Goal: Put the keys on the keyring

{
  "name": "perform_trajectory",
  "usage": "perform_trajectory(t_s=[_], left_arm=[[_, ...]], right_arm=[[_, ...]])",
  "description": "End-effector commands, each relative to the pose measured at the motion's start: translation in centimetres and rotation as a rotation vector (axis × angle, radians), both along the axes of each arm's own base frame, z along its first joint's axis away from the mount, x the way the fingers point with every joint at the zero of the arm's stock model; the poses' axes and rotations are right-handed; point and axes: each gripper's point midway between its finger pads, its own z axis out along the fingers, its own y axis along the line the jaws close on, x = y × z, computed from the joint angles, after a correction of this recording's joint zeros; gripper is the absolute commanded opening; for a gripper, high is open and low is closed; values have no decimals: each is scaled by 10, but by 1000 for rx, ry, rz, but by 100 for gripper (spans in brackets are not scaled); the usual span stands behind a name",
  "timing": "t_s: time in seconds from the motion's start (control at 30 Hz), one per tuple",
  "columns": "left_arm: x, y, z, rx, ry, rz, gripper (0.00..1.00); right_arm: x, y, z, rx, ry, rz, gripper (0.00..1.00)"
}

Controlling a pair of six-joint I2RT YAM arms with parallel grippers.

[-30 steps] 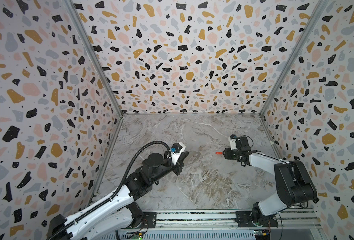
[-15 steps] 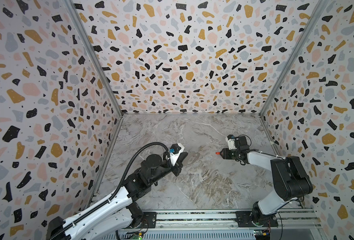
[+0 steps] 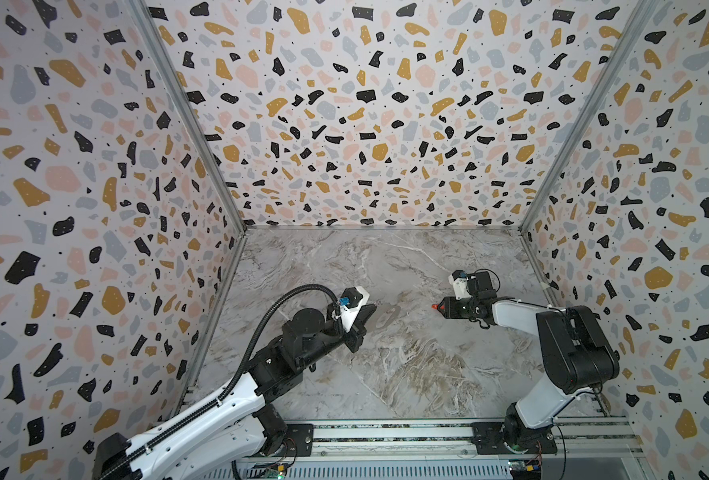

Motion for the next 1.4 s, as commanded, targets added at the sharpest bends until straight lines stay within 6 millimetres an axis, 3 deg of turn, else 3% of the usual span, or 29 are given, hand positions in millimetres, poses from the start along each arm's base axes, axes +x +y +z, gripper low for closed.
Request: perform_trajectory(t_s=[0.0,0.3,0.53,0.93,1.17,1.37], left_arm=[[-2,-1,17,-47,-37,-6,0],[-1,-1,18,-40,-40,-7,0],[-2,0,19,-35,-40,-5,0],[-1,0,23,-32,-51,-3,0],[-2,0,23,-26,-48,-6,0],[-3,3,24,-30,-44,0,0]], right_arm=[[13,5,11,11,-41,19,49],[37,9,4,-14,-40,39,48],[66,30,14,34,-91,132,48],[72,49,38,64,-175,185,51],[80,76,28,9,-163,213,51],[88,74,4,-89,-96,167,51]])
